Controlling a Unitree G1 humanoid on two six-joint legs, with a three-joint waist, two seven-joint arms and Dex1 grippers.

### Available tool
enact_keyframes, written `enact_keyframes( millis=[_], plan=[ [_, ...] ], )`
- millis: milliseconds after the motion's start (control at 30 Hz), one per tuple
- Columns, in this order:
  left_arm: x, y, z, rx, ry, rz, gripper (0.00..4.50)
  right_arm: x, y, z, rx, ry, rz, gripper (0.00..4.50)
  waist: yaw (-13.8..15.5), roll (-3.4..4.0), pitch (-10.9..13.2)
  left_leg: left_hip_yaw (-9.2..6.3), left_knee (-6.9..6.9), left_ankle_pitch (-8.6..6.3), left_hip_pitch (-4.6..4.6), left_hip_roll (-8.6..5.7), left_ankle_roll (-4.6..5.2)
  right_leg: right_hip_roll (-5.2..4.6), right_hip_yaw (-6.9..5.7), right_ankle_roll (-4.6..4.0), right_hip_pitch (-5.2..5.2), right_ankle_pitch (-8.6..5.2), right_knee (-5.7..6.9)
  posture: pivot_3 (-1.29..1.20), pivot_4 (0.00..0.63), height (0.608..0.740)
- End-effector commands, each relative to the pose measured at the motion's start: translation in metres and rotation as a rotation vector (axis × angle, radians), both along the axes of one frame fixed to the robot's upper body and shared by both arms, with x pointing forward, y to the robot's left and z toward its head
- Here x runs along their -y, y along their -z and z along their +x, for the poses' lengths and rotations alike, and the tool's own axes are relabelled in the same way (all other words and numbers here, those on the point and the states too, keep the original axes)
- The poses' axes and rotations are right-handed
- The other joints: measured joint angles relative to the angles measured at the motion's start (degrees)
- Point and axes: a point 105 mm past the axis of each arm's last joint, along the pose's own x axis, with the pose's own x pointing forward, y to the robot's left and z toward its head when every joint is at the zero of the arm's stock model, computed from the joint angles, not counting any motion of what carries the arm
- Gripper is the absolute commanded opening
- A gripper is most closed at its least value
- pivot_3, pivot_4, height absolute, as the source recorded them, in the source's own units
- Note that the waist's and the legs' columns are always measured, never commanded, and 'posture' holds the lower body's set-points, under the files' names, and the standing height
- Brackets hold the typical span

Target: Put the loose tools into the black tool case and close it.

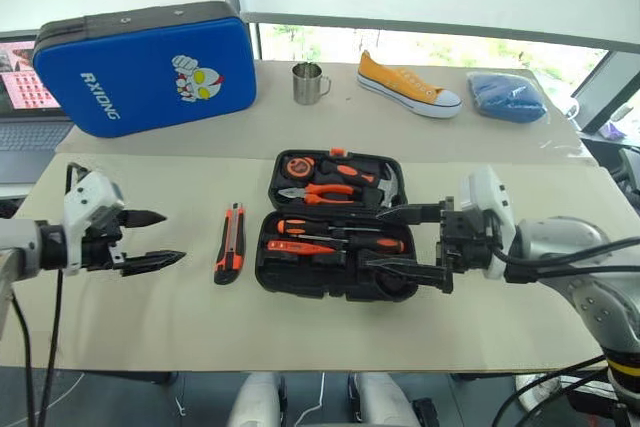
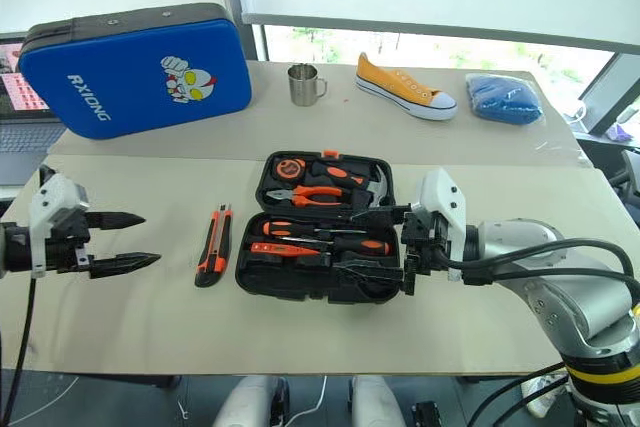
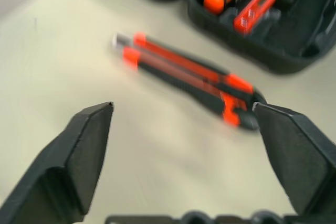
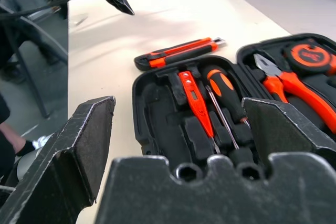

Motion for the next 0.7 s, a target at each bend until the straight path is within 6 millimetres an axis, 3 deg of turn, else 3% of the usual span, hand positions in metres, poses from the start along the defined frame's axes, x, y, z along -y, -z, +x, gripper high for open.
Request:
enact_keyframes(
  millis=[33, 233, 400, 700],
  plan=[
    [0.005, 0.001, 0.001, -0.099, -0.107, 0.07, 4.47, -0.001, -0.009, 0.001, 0.05, -0.02, 0.009, 4.5, 0.3, 0.03, 0.0, 0.03, -0.01, 0.0, 0.0, -0.02, 0.0, -0.01, 0.01, 0.02, 0.0, 0.01, -0.02, 0.0, 0.15, 0.739],
    [0.036, 0.01, 0.021, -0.35, -0.298, 0.05, 4.47, -0.003, -0.006, -0.003, 0.051, -0.014, 0.011, 4.5, 0.9, -0.04, 0.0, 0.04, 0.06, 0.01, -0.11, -0.11, 0.0, 0.18, 0.03, 0.01, -0.12, 0.03, 0.08, 0.0, 0.15, 0.739],
    [0.067, 0.015, 0.058, -0.406, -0.391, 0.003, 4.47, -0.003, -0.003, -0.008, 0.057, -0.004, 0.008, 4.5, 1.1, -0.08, 0.0, -0.05, 0.19, 0.02, -0.3, -0.21, 0.0, 0.19, 0.01, 0.02, -0.27, 0.03, 0.23, 0.0, 0.15, 0.739],
    [0.09, 0.035, 0.076, -0.462, -0.412, 0.12, 4.47, -0.006, -0.001, -0.014, 0.058, 0.063, 0.049, 4.5, -0.1, -0.1, 0.1, -0.08, 0.17, 0.02, -0.38, -0.23, -0.01, 0.16, 0.11, 0.01, -0.42, 0.04, 0.42, 0.0, 0.15, 0.739]
  ],
)
